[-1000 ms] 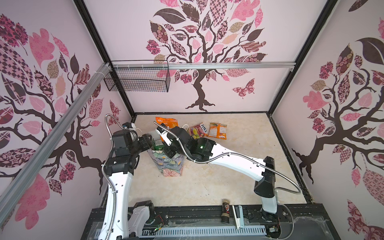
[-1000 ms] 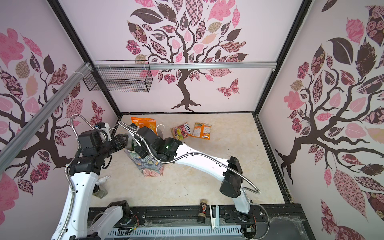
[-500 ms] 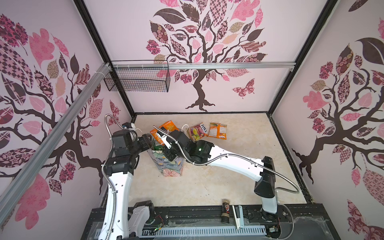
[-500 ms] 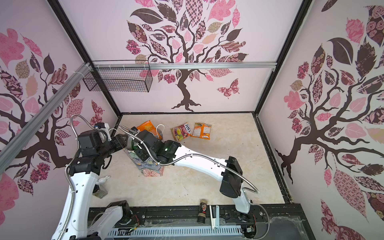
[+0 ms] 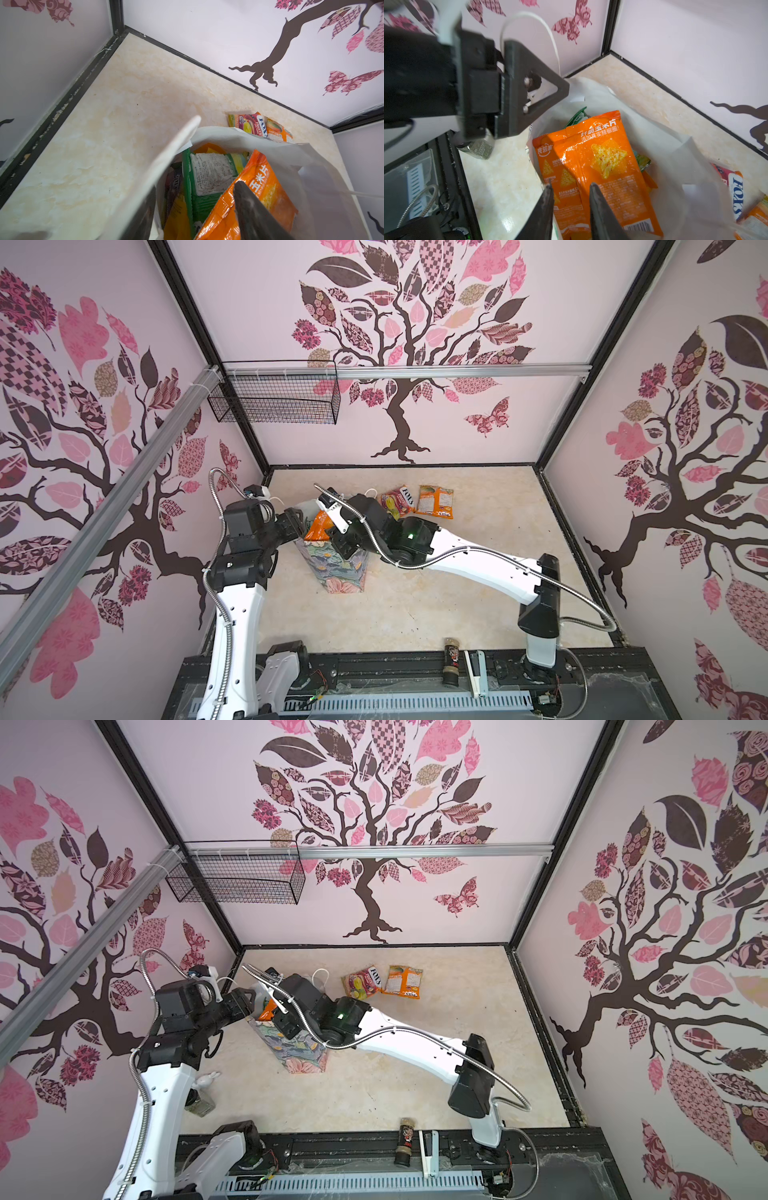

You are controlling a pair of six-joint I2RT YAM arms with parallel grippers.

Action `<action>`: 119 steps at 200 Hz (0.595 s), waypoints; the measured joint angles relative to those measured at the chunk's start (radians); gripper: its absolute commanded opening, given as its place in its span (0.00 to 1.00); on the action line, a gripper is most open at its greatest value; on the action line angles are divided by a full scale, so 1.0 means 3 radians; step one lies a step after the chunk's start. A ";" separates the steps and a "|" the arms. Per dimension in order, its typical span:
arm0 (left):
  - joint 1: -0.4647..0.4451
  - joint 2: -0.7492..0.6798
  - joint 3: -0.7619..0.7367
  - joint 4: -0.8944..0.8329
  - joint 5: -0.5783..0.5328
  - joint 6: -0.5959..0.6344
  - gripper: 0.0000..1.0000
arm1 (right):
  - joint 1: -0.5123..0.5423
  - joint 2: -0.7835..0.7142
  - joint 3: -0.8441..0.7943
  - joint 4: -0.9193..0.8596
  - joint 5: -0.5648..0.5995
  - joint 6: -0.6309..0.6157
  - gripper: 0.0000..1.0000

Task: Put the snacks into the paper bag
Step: 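Lower the orange chip bag into the paper bag and open the right gripper, then withdraw the right gripper toward the Fox's bag while the left resettles the paper bag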

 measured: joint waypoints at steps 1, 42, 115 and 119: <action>0.0000 0.0004 0.0009 -0.0014 -0.0001 0.0004 0.66 | 0.0000 -0.0017 -0.0015 0.0004 0.0003 0.0003 0.34; -0.0313 0.0139 0.0584 -0.0449 -0.0181 0.0081 0.66 | -0.0046 -0.1251 -0.1130 0.0449 0.0160 0.0140 0.35; -0.1481 0.0587 0.1441 -0.1001 -0.0827 0.0235 0.61 | -0.0791 -0.2277 -0.2692 0.0950 0.0159 0.0651 0.36; -0.1511 0.0633 0.1457 -0.1024 -0.0856 0.0242 0.60 | -0.0799 -0.2284 -0.2735 0.0938 0.0160 0.0652 0.36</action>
